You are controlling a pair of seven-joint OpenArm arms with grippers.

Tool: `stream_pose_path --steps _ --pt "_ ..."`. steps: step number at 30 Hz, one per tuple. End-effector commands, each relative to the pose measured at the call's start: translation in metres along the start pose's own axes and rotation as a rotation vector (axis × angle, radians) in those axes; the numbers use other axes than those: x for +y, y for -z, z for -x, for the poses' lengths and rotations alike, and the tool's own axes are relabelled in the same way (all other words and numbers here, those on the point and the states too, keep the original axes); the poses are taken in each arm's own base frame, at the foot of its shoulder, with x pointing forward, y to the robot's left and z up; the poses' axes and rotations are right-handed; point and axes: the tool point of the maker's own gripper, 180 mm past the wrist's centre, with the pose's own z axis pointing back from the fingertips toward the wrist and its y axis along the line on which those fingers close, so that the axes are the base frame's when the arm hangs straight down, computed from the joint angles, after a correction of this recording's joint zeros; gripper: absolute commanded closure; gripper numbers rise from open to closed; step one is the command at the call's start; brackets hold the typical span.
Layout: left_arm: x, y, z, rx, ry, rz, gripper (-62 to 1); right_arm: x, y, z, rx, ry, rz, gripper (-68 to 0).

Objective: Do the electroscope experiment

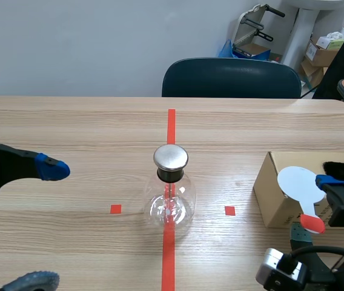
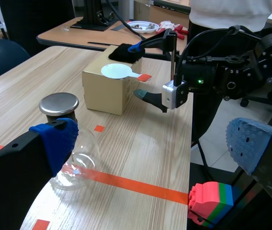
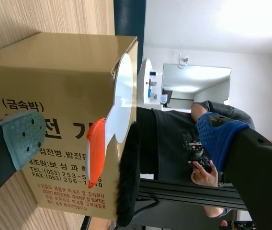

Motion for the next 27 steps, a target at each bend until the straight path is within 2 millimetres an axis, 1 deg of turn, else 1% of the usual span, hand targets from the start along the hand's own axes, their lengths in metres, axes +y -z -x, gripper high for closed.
stream_pose_path --steps 1,2,5,8,10,14,16,19,22,27 --pt "-0.002 0.003 -0.006 -0.027 0.02 0.011 -62.3 -0.018 0.004 0.003 -0.002 -0.022 0.077 -67.9" --pt "-0.004 0.003 -0.005 -0.021 0.03 0.02 -62.3 -0.016 0.003 0.003 -0.002 -0.02 0.068 -67.9" --pt "-0.005 0.003 -0.004 -0.016 0.04 0.025 -57.0 -0.017 0.002 0.007 0.02 0.005 0.07 -67.9" --pt "-0.003 0.003 -0.004 -0.016 0.054 0.014 -54.7 -0.018 -0.006 0.016 0.061 0.046 0.066 -67.9" --pt "-0.002 0.003 -0.004 -0.016 0.058 0.011 -53.5 -0.018 -0.015 0.022 0.083 0.084 0.056 -67.9" --pt "-0.002 0.003 -0.004 -0.016 0.058 0.011 -53.5 -0.009 -0.036 0.017 0.04 0.145 -0.025 -67.9" --pt "-0.002 0.003 -0.004 -0.016 0.058 0.011 -53.5 -0.011 -0.046 0.016 0.032 0.205 -0.048 -67.9" --pt "-0.002 0.003 -0.004 -0.016 0.058 0.011 -53.5 -0.02 -0.058 0.017 0.029 0.304 -0.059 -67.9" --pt "-0.002 0.003 -0.004 -0.016 0.058 0.011 -53.5 -0.027 -0.062 0.017 0.033 0.354 -0.057 -67.9" --pt "-0.002 0.003 -0.004 -0.016 0.058 0.011 -53.5 -0.025 -0.061 0.012 0.009 0.316 -0.07 -67.9"
